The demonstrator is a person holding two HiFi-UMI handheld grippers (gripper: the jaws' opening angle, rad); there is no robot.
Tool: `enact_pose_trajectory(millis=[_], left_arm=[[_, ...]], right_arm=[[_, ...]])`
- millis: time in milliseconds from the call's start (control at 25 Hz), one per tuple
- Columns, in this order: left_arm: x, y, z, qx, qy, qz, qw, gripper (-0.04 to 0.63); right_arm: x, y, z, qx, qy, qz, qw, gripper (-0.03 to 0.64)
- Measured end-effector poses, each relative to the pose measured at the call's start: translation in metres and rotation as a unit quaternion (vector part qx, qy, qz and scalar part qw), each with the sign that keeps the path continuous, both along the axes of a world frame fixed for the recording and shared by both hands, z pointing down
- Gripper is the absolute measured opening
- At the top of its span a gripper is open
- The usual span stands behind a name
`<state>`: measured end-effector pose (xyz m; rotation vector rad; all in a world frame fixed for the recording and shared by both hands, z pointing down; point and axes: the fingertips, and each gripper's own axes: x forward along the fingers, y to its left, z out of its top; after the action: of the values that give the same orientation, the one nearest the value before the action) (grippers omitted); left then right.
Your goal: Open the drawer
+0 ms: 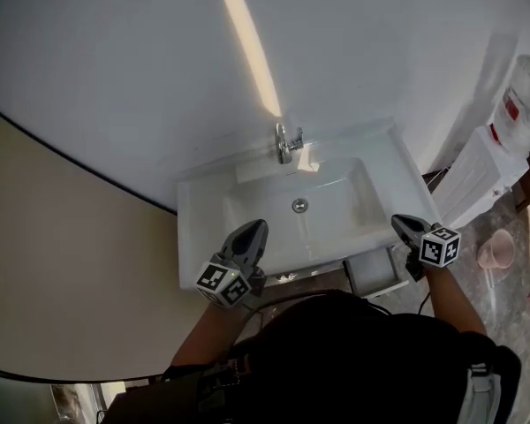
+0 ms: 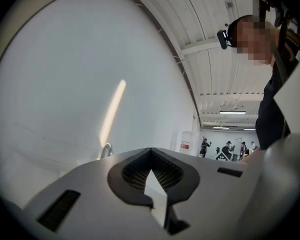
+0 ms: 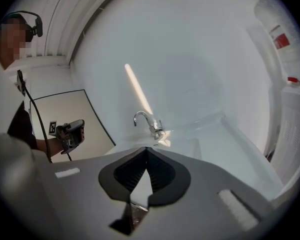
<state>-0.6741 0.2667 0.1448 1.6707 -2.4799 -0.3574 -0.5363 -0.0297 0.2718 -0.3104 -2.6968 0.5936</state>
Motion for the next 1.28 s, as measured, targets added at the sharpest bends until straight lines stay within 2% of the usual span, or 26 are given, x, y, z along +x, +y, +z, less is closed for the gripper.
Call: enact_pose_trajectory(millis=[200,400,600,800,1040,1280], left_arm=[[-0.049,0.085,-0.007,0.016,0.014,-0.078,0.9967,0.002],[-0.097,0.147,-0.026,0.023,0.001,-0.114,0.9932,0.002],[-0.132,0.201,-0.04,0.019,-0.023,-0.119,0.9925,0.002],[-0.164,0.244,-0.047,0.009,-0.027,-0.119,0.9925,0.002],[-0.192,0.286,-0.043,0.002,-0.016,-0.125,0.992,0.002],[-0.202,0.298,-0.025,0.008,-0.005,-0.141,0.99,0.002]], right_arm=[[-0.064,0.052,-0.033,0.043,-0.015,-0.045,0.998,0.002],[-0.119,0.105,-0.067,0.091,-0.037,-0.069,0.993,0.002],[-0.165,0.157,-0.091,0.111,-0.063,-0.07,0.989,0.002],[-0.199,0.19,-0.1,0.109,-0.071,-0.056,0.99,0.002],[-0.224,0.217,-0.096,0.103,-0.066,-0.044,0.991,0.002],[-0.242,0.224,-0.091,0.12,-0.065,-0.066,0.988,0.002]])
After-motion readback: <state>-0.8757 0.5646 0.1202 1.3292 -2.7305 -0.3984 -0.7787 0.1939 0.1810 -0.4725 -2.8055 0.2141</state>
